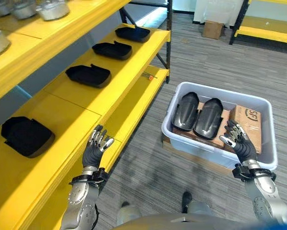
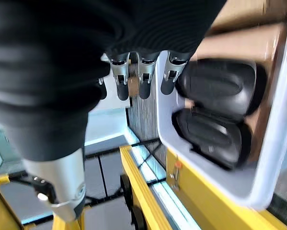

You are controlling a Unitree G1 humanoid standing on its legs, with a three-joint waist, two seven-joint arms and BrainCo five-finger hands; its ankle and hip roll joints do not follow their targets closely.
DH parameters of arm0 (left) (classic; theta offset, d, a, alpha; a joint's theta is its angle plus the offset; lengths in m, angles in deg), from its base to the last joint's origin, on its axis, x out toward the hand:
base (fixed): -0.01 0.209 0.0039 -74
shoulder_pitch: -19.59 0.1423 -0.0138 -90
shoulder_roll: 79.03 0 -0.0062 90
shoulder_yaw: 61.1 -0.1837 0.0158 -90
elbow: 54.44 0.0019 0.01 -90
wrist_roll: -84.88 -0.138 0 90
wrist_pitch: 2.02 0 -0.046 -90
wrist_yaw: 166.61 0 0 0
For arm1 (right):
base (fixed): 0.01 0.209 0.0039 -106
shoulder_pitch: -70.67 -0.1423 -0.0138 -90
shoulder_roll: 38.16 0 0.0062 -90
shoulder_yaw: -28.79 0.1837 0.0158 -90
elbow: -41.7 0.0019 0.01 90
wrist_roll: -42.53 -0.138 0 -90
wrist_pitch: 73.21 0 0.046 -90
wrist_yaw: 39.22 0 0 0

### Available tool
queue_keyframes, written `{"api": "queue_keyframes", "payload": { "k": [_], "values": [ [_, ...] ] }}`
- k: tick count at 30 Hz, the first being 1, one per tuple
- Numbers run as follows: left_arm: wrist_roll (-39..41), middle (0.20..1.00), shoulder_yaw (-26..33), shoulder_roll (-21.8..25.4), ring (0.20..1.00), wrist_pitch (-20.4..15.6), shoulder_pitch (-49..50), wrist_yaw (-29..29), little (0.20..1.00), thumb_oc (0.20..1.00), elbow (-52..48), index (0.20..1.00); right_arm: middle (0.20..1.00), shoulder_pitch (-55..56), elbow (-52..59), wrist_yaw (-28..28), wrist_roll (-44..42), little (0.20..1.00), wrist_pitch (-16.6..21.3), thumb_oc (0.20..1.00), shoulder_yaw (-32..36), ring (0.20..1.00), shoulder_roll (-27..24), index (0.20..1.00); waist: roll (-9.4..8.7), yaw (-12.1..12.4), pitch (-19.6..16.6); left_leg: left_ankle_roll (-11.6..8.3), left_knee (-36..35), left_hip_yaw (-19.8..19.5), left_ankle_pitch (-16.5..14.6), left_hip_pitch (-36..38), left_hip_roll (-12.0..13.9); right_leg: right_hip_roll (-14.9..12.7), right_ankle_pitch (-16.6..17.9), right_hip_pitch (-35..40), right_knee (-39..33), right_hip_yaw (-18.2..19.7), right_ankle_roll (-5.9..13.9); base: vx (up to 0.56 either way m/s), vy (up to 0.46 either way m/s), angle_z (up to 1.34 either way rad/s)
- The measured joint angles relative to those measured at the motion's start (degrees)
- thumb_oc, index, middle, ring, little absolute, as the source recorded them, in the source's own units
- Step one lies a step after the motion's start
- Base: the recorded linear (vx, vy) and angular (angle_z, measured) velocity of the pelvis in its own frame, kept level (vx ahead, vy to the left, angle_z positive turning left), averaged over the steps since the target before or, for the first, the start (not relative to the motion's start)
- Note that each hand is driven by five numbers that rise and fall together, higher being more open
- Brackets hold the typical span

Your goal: Move parts from the plastic box to the shelf.

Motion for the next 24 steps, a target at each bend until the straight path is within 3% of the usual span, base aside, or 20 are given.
{"api": "queue_keyframes", "payload": {
  "k": [1, 2, 3, 4, 5, 6, 8, 10, 11, 12, 13, 15, 16, 17, 18, 19, 20, 24],
  "values": [
    [0.00, 1.000, -0.30, -0.25, 1.000, 0.01, -0.74, -0.09, 1.000, 1.000, -0.03, 1.000, 1.000, 0.16, 0.28, -0.06, 0.00, 1.000, 0.02, 1.000, 0.72, 1.000, 0.09, 1.000, -0.82, -0.20, 0.86, 0.61, 5.57, -0.74, -0.13, -3.19, -0.48, 0.23, -0.19, 0.30, -0.05, 0.21, -0.65, 0.16, 0.022, -0.08],
    [0.00, 1.000, -0.44, -0.26, 1.000, 0.29, -0.61, -0.32, 1.000, 1.000, 0.10, 1.000, 1.000, 0.07, 0.29, -0.20, 0.00, 1.000, 0.05, 1.000, 0.82, 1.000, 0.69, 1.000, -1.38, -0.39, 0.84, 0.34, 4.63, -0.28, -5.89, -4.35, -1.90, 0.27, -0.07, 0.24, -0.85, 0.52, -0.56, 0.39, 0.187, -0.29],
    [0.01, 1.000, -0.63, -0.41, 1.000, 0.54, -1.06, -0.51, 1.000, 1.000, 0.14, 1.000, 1.000, -0.80, 0.26, -0.17, 0.00, 1.000, 0.10, 1.000, 0.91, 1.000, 0.56, 1.000, -2.20, -0.02, 1.57, 1.24, -9.55, -0.75, -10.02, -3.36, -5.27, 0.70, 0.45, 0.08, -2.19, 2.34, 0.23, 0.34, 0.168, -0.42],
    [0.01, 1.000, -0.84, -0.44, 1.000, 0.58, -1.17, -0.49, 1.000, 1.000, 0.31, 1.000, 1.000, -1.30, -0.34, -0.22, 0.02, 1.000, 0.59, 1.000, 0.59, 1.000, 0.64, 1.000, -1.21, 0.80, 1.23, 0.98, -19.16, -0.70, -10.13, -2.73, -4.86, 2.33, 1.54, 0.27, -4.02, 3.38, 1.89, 0.38, 0.192, -0.63],
    [0.02, 1.000, -1.14, -0.36, 1.000, 0.37, -2.30, -0.52, 1.000, 1.000, 1.50, 1.000, 1.000, -3.09, -2.35, -0.31, 0.02, 1.000, 0.97, 1.000, 0.13, 1.000, 0.43, 1.000, 0.39, 1.69, 1.69, 0.63, -28.81, -1.26, -10.17, -2.84, -3.97, 3.97, 1.85, 0.96, -5.81, 4.13, 1.26, 0.32, 0.155, -0.70],
    [0.02, 1.000, -1.51, -0.35, 1.000, 0.28, -3.54, -0.45, 1.000, 1.000, 3.25, 1.000, 1.000, -4.18, -3.36, -0.26, 0.04, 1.000, 0.93, 1.000, -0.38, 1.000, -0.06, 1.000, 0.66, 2.72, 2.81, 0.58, -28.79, -2.28, -10.14, -3.00, -3.79, 4.28, 2.11, 1.73, -5.62, 5.03, -0.50, 0.40, 0.238, -0.70],
    [-0.03, 1.000, -2.17, -0.75, 1.000, 0.38, -3.43, -0.32, 1.000, 1.000, 4.62, 1.000, 1.000, -4.61, -3.55, -0.59, 0.13, 1.000, 1.01, 1.000, -1.13, 1.000, 0.55, 1.000, 1.96, 2.36, 2.57, 0.36, -28.44, -3.46, -10.09, -3.22, -4.26, 5.45, 2.35, 4.13, -7.15, 6.93, 0.83, 0.26, 0.220, -0.66],
    [-0.04, 1.000, -2.18, -0.89, 1.000, -0.03, -2.00, -0.41, 1.000, 1.000, 4.58, 1.000, 1.000, -5.62, -3.47, 0.03, 0.94, 1.000, 1.00, 1.000, -2.70, 1.000, 1.38, 1.000, 2.28, 3.81, 2.71, 0.95, -25.97, -5.94, -10.01, 0.08, -5.19, 5.83, 1.97, 4.53, -7.47, 12.80, 1.19, 0.04, 0.041, -1.54],
    [-0.07, 1.000, -2.56, -1.53, 1.000, -0.04, -1.01, -0.59, 1.000, 1.000, 4.43, 1.000, 1.000, -5.12, -2.31, 0.38, 1.23, 1.000, 1.14, 1.000, -3.12, 1.000, -0.23, 1.000, 4.96, 3.82, 1.68, 1.37, -24.54, -5.69, -9.34, 1.04, -5.14, 6.51, 3.55, 5.76, -8.91, 13.23, 1.27, 0.00, 0.000, -1.40],
    [-0.07, 1.000, -2.59, -2.95, 1.000, -0.18, -1.37, -0.66, 1.000, 1.000, 3.62, 1.000, 1.000, -3.00, -1.35, 0.39, 1.24, 1.000, 1.14, 1.000, -2.53, 1.000, -2.40, 1.000, 7.83, 2.34, 1.57, 2.21, -24.59, -5.31, -6.57, 2.14, -4.35, 7.67, 3.19, 7.38, -10.10, 13.08, 2.33, 0.14, 0.158, -0.47],
    [-0.07, 1.000, -2.37, -2.85, 1.000, -0.26, -2.58, -0.58, 1.000, 1.000, 3.30, 1.000, 1.000, -1.97, -2.05, 0.21, 1.23, 1.000, 0.89, 1.000, -2.35, 1.000, -1.51, 1.000, 7.41, 0.61, 1.63, 1.74, -25.80, -4.94, -7.52, 2.97, -5.42, 6.24, 2.46, 7.87, -9.80, 12.26, 3.51, 0.36, 0.459, 0.18],
    [-0.04, 1.000, -2.15, -1.57, 1.000, -0.46, -4.01, -0.61, 1.000, 1.000, 1.26, 1.000, 1.000, -1.38, -1.65, 0.82, 1.36, 1.000, 0.56, 1.000, -3.16, 1.000, -0.32, 1.000, 4.33, 0.88, 3.02, 2.58, -25.50, -3.70, -8.80, 3.70, -7.64, 3.63, 1.46, 7.85, -9.30, 12.38, 4.66, 0.32, 0.456, -0.11],
    [-0.05, 1.000, -2.84, 0.46, 1.000, -0.23, -4.65, -0.44, 1.000, 1.000, 1.26, 1.000, 1.000, -1.54, -0.93, 1.30, 1.53, 1.000, -0.15, 1.000, -2.85, 1.000, 2.26, 1.000, 2.43, 2.13, 3.73, 5.14, -23.56, -0.32, -11.42, 4.55, -9.27, 1.18, -0.59, 6.46, -6.98, 14.31, 5.33, 0.05, 0.149, -1.44],
    [-0.05, 1.000, -2.59, 2.30, 1.000, -0.02, -3.46, -0.36, 1.000, 1.000, 2.11, 1.000, 1.000, -2.91, -1.23, 2.00, 2.17, 1.000, -0.30, 1.000, -2.87, 1.000, 4.77, 1.000, 1.03, 4.19, 3.15, 5.93, -23.27, 6.26, -13.45, 6.74, -10.53, -3.39, -3.20, 2.02, -0.06, 13.02, 5.33, 0.05, 0.136, -1.58],
    [-0.05, 1.000, -2.32, 3.27, 1.000, 0.18, -3.32, -0.17, 1.000, 1.000, 2.16, 1.000, 1.000, -3.27, 0.20, 2.20, 2.22, 1.000, -0.24, 1.000, -3.33, 1.000, 5.11, 1.000, 0.45, 2.99, 2.48, 6.57, -21.23, 7.00, -16.64, 5.80, -12.61, -6.48, -2.62, 2.62, -0.20, 13.09, 6.45, 0.10, 0.174, -1.35],
    [-0.04, 1.000, -1.50, 4.80, 1.000, -0.24, -4.76, -0.14, 1.000, 1.000, 0.89, 1.000, 1.000, -1.88, 1.17, 2.60, 2.29, 1.000, -0.71, 1.000, -3.37, 1.000, 4.88, 1.000, -0.96, 1.47, 2.22, 7.60, -18.34, 8.30, -17.53, 5.09, -14.84, -9.56, -0.83, 3.50, -2.42, 13.15, 10.30, 0.08, 0.125, -0.26],
    [-0.04, 1.000, -1.13, 5.20, 1.000, -0.23, -4.86, -0.12, 1.000, 1.000, 0.34, 1.000, 1.000, -1.46, 1.23, 2.79, 2.27, 1.000, -0.83, 1.000, -3.15, 1.000, 4.91, 1.000, -1.36, 1.29, 1.99, 7.81, -17.11, 8.72, -18.42, 4.32, -15.20, -9.94, -0.20, 3.69, -3.38, 13.03, 11.26, 0.08, 0.127, 0.00],
    [-0.12, 1.000, -1.90, 5.35, 1.000, -0.04, -4.92, 0.03, 1.000, 1.000, 0.15, 1.000, 1.000, -2.35, 1.60, 3.01, 2.24, 1.000, -0.99, 1.000, -2.20, 1.000, 4.48, 1.000, -1.45, 0.44, 1.93, 8.12, -11.56, 8.42, -21.46, 1.71, -14.98, -9.90, 0.10, 4.23, -4.44, 12.28, 12.05, 0.02, 0.178, 0.00]
  ]
}}
